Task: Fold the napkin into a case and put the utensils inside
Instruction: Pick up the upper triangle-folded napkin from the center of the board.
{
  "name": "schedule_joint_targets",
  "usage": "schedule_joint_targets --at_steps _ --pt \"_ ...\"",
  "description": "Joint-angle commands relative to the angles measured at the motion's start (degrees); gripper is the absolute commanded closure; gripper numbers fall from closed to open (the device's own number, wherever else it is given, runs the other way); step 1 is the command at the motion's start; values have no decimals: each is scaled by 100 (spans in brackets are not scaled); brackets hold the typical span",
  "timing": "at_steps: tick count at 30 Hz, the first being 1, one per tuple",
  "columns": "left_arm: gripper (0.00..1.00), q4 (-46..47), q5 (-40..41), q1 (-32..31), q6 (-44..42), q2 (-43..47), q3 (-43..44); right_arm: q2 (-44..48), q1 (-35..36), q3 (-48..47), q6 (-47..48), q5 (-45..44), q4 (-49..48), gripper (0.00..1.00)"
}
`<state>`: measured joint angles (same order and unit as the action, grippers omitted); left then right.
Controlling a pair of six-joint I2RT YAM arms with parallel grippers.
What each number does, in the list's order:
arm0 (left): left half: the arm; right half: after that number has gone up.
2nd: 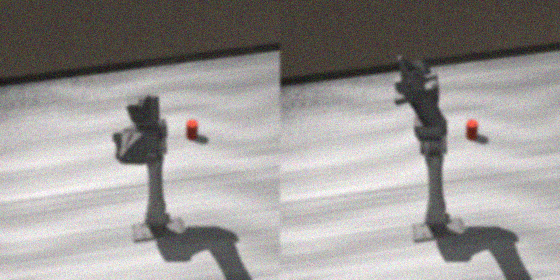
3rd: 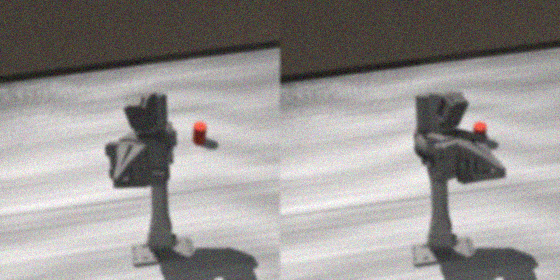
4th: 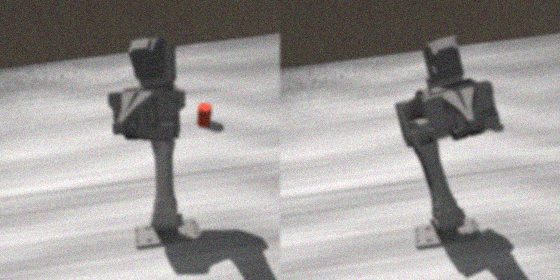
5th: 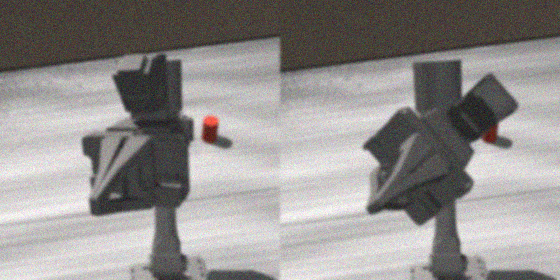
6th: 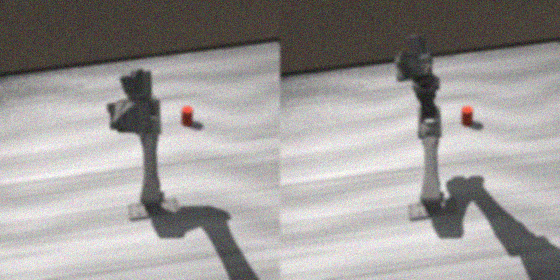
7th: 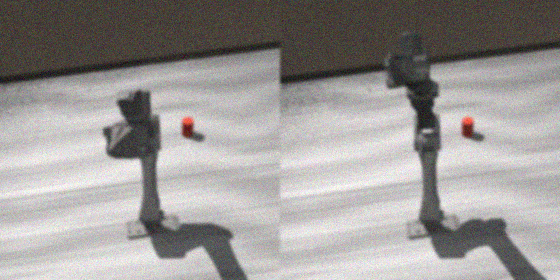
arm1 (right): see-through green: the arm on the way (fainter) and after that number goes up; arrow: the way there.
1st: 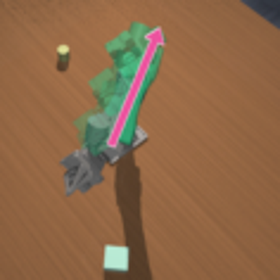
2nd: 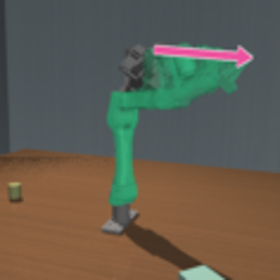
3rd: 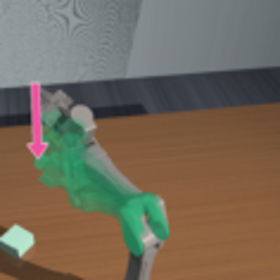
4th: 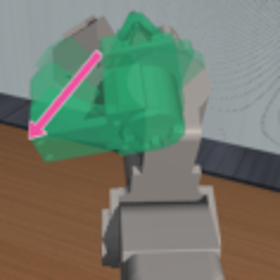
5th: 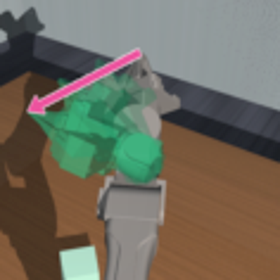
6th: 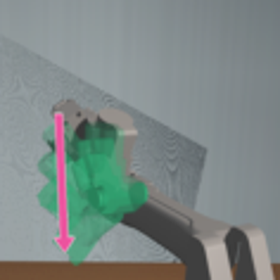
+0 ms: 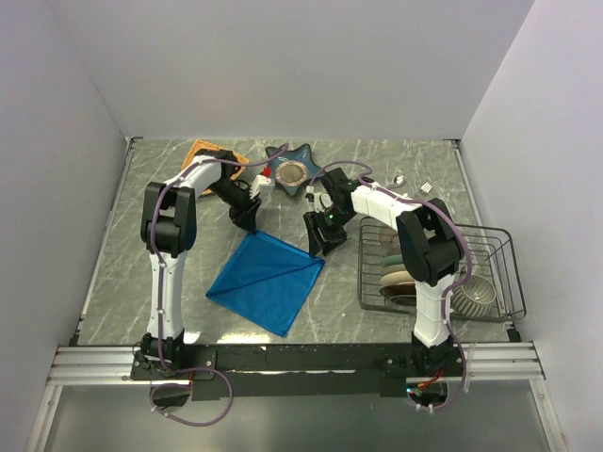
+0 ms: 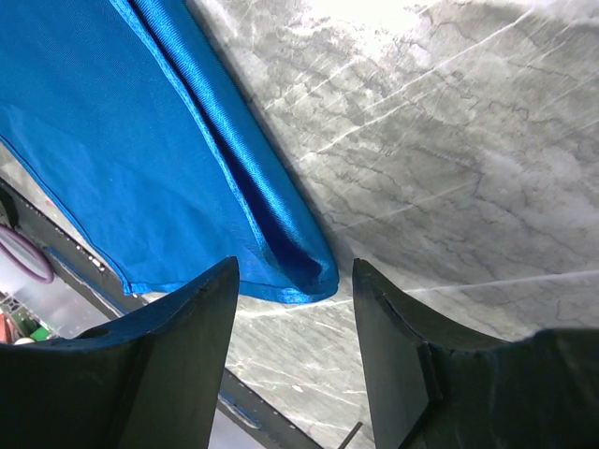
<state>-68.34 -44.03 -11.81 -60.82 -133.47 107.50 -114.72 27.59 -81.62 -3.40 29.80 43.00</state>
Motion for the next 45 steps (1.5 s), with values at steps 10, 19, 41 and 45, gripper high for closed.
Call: schedule_joint_targets --at_steps 10,19,41,45 --pt "92 523 -141 -32 -141 462 -599 -165 -44 -257 243 -89 -99 27" --pt "99 830 -422 4 -466 1463 -1248 -112 -26 -126 568 -71 -380 18" --pt "99 1270 -976 302 -826 2246 -1847 -587 -44 59 1078 1027 -266 45" --pt "99 1208 -1073 346 -1037 2448 -1960 -675 -52 24 1008 1203 -249 50"
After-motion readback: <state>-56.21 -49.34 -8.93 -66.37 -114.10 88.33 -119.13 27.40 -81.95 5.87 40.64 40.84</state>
